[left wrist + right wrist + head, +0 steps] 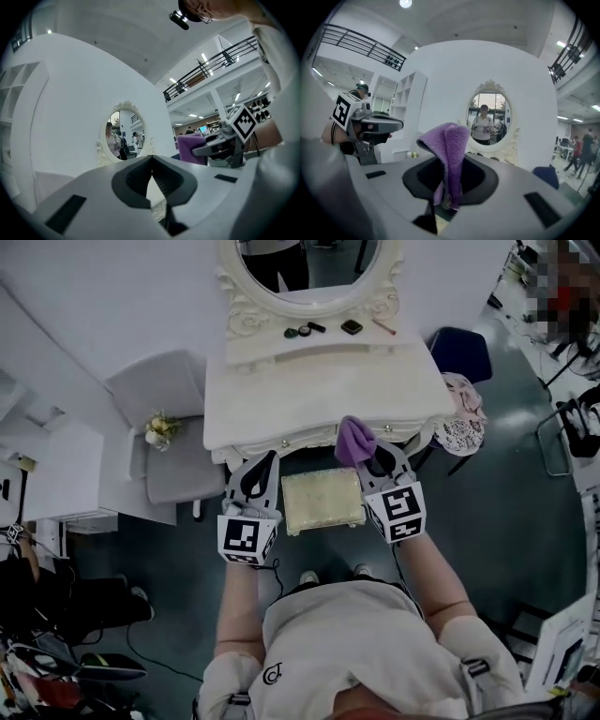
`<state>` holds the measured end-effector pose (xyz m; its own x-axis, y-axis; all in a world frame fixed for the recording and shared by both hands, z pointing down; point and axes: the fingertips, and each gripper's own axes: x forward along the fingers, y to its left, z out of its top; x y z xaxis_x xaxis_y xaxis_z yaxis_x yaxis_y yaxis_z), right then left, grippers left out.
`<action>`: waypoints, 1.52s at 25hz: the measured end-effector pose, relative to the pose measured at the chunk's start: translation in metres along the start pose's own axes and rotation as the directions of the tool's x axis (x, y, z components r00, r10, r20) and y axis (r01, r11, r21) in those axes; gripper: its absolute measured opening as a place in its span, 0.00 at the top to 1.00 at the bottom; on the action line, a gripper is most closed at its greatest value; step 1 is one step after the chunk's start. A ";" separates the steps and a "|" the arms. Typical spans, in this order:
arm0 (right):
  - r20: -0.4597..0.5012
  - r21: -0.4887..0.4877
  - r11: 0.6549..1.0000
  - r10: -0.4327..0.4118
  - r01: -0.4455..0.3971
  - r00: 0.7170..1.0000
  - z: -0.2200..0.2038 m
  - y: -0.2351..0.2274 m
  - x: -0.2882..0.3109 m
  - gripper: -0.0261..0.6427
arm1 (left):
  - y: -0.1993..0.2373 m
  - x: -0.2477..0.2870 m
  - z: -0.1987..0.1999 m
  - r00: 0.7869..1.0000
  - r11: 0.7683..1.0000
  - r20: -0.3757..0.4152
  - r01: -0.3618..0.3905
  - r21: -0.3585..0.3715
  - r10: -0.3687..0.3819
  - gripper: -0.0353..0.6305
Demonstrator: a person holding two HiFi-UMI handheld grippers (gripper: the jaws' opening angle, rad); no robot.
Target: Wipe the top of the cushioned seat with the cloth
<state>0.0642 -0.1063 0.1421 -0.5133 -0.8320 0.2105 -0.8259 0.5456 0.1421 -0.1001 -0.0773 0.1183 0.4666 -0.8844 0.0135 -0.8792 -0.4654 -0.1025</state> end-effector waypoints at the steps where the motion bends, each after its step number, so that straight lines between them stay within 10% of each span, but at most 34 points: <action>1: 0.027 -0.001 1.000 -0.006 0.006 1.000 0.010 -0.001 -0.005 0.84 | 0.001 -0.003 0.005 1.000 1.000 -0.002 -0.001 0.003 0.001 0.93; 38: 0.217 0.003 1.000 -0.001 0.001 0.976 0.030 -0.023 -0.055 0.86 | -0.044 -0.012 0.037 1.000 0.999 0.024 -0.014 0.035 0.013 0.93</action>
<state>0.1046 -0.0765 0.0984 -0.5507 -0.8347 -0.0046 -0.8268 0.5448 0.1398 -0.0637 -0.0452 0.0854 0.4573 -0.8892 -0.0118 -0.8816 -0.4516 -0.1376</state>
